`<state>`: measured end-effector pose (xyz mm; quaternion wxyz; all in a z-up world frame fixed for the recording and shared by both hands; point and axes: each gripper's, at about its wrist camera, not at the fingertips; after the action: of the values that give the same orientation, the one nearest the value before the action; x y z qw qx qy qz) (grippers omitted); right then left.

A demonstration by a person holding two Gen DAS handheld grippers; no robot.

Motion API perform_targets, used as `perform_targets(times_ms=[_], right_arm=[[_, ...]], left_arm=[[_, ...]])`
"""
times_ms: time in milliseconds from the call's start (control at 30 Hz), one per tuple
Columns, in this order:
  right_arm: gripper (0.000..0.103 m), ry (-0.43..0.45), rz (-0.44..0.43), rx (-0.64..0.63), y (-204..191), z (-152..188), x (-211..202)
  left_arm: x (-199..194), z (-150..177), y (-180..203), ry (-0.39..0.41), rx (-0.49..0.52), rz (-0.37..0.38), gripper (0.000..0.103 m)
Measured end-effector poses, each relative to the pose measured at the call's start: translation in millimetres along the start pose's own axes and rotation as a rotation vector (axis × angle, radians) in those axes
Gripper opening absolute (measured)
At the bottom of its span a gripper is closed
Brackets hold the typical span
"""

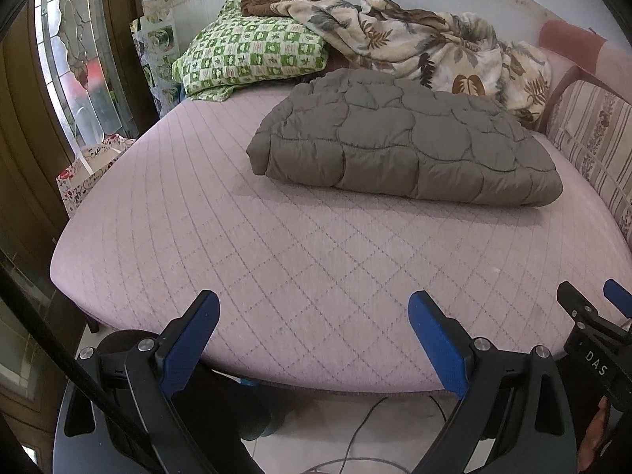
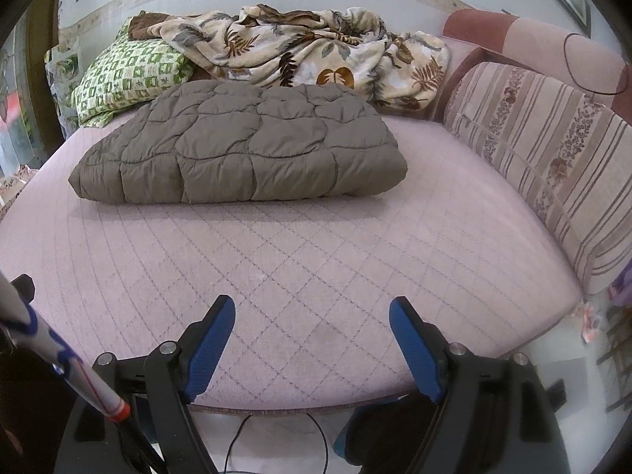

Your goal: Fold large clothes

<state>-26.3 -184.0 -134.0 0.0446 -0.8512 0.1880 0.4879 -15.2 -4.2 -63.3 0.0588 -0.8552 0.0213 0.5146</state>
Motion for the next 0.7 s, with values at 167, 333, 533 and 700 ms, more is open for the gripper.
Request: perform_targets(times_ms=[167, 333, 533, 700], right_arm=[[0.084, -0.001, 0.006, -0.010, -2, 0, 1], [0.085, -0.003, 0.009, -0.012, -3, 0, 1], [0.085, 0.006, 0.010, -0.015, -5, 0, 1], [0.086, 0.012, 0.018, -0.020, -6, 0, 1]], left_arm=[[3, 0, 0, -0.017, -0.005, 0.009, 0.096], [5, 0, -1, -0.020, -0.007, 0.009, 0.096], [10, 0, -1, -0.033, -0.011, 0.008, 0.096], [13, -2, -3, -0.038, -0.018, 0.006, 0.096]])
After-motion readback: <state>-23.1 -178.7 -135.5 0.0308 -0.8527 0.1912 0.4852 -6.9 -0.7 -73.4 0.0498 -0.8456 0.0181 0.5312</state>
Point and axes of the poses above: each gripper's, at about its wrist camera, not at the fingertips, and x roughly the way its jaws point, y to its right, z to its underside, and after that the axes turned 12 degrees about -y, right-handed
